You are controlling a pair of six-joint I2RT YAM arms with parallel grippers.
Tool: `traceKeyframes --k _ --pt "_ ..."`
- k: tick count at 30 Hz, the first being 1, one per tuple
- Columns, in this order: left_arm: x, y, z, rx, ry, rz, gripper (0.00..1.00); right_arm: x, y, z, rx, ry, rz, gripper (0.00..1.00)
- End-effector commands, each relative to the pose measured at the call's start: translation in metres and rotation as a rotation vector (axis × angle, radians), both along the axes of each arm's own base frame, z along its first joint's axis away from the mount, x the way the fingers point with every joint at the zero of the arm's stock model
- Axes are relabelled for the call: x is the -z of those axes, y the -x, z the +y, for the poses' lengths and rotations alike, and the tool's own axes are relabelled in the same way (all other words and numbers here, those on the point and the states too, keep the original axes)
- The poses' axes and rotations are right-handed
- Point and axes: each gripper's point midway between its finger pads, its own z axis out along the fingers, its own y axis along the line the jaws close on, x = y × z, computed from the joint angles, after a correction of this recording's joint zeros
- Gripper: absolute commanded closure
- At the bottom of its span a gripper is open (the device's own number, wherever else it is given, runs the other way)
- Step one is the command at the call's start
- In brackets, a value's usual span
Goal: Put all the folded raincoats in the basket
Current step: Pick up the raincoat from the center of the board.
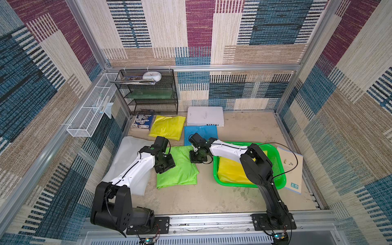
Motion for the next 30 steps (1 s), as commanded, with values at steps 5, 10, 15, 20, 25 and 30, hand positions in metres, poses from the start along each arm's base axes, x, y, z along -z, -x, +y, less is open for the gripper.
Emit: traceKeyframes --k 5,10,15,20,25,30 --pt "-0.006 0.006 0.013 -0.016 -0.067 0.015 0.49 -0.009 0.021 -0.023 -0.120 0.071 0.021 0.95" --pt "-0.001 0.012 0.017 -0.040 -0.077 0.018 0.44 -0.012 0.032 -0.048 -0.209 0.176 0.011 0.97" --pt "0.015 0.021 0.020 -0.066 -0.079 0.037 0.42 -0.003 0.034 -0.059 -0.274 0.246 0.007 0.98" --pt "0.034 0.032 0.018 -0.071 -0.060 0.074 0.47 0.000 0.025 -0.054 -0.255 0.244 0.005 0.97" --pt "0.049 0.040 0.016 -0.064 -0.041 0.078 0.52 0.003 0.024 -0.047 -0.252 0.223 0.016 0.97" --pt "0.061 0.038 0.011 -0.054 -0.020 0.081 0.59 0.005 0.024 -0.046 -0.254 0.218 0.019 0.98"
